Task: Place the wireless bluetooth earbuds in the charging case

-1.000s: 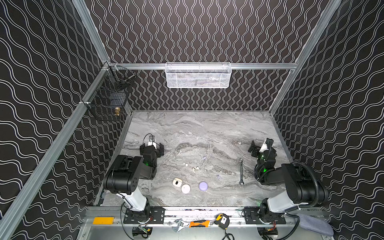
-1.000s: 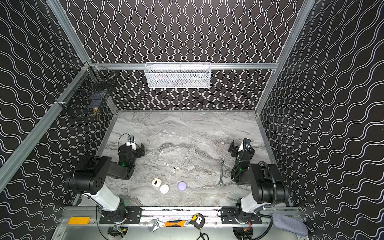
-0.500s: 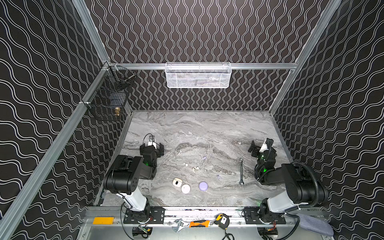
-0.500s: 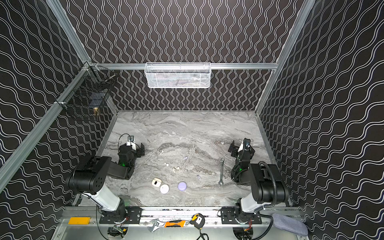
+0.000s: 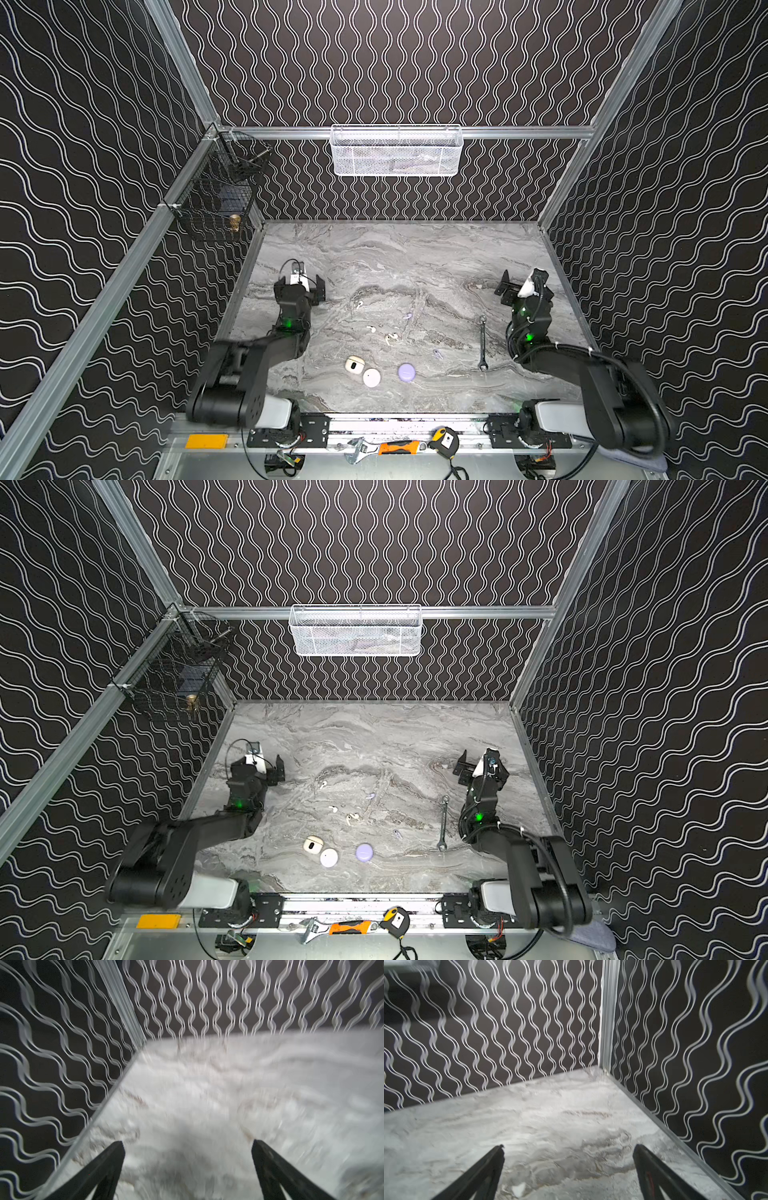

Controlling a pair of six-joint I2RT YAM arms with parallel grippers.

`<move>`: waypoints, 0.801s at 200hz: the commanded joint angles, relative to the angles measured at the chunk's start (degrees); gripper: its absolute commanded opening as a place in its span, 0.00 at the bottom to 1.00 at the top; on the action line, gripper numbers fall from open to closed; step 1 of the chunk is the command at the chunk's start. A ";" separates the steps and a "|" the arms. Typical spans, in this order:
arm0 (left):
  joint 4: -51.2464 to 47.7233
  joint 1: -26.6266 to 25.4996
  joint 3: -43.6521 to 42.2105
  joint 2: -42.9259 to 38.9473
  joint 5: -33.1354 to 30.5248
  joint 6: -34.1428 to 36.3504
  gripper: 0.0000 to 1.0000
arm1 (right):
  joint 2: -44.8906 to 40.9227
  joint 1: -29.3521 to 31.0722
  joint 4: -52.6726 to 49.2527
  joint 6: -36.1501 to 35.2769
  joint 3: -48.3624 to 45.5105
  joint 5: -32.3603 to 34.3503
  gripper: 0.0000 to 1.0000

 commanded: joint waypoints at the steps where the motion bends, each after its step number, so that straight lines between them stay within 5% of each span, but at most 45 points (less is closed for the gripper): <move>1: -26.25 -0.07 5.40 -12.13 3.83 -7.50 0.99 | -7.14 1.25 -16.82 10.36 5.35 2.07 0.99; 21: -38.68 -0.11 11.50 -22.91 14.14 -12.74 0.99 | -10.86 1.24 -32.53 12.88 13.50 -14.53 0.99; 44: -45.00 -0.11 15.47 -31.33 23.06 -14.78 0.99 | -11.55 1.02 -38.31 17.60 17.58 -27.49 0.99; 56: -49.09 -0.07 15.68 -35.06 19.28 -20.86 0.99 | -11.52 0.95 -39.45 17.73 18.79 -38.31 0.99; 71: -60.36 -0.07 15.57 -38.09 6.55 -33.04 0.99 | -12.35 1.41 -38.43 18.64 18.30 -47.28 0.99; 79: -66.67 -0.07 16.14 -39.07 3.53 -38.38 0.99 | -13.03 2.10 -37.54 19.99 17.14 -48.22 0.99; 99: -67.20 -0.05 16.86 -39.20 13.98 -33.51 0.99 | -15.27 7.06 -41.49 20.89 16.25 -41.48 0.99; 129: -72.27 -0.07 18.01 -34.16 18.60 -32.25 0.99 | -21.61 17.24 -43.96 20.56 12.19 -32.11 0.99; 160: -77.18 -1.16 17.55 -27.02 20.43 -32.24 0.98 | -28.07 19.23 -45.48 28.66 7.24 -37.94 0.99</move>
